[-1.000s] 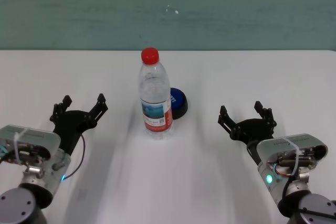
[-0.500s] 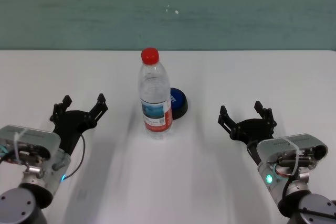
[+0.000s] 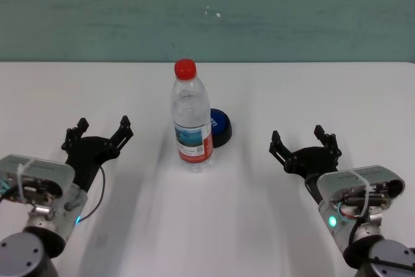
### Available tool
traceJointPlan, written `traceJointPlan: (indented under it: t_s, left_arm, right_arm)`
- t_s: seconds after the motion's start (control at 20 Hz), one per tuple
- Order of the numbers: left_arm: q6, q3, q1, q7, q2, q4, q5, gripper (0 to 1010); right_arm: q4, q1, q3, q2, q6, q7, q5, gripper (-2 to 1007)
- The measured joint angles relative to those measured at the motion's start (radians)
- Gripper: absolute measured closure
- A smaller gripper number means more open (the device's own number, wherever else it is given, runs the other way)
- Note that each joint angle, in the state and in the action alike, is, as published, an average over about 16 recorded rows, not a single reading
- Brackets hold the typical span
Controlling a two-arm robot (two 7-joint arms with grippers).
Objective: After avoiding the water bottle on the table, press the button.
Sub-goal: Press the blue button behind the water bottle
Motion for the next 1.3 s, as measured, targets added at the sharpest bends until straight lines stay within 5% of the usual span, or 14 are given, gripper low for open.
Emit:
traceJointPlan:
  t_s: [1.3]
  left_arm:
    - [0.000,0.000,0.000,0.000,0.000,0.000,0.000,0]
  right_arm:
    - [0.000,0.000,0.000,0.000,0.000,0.000,0.000,1]
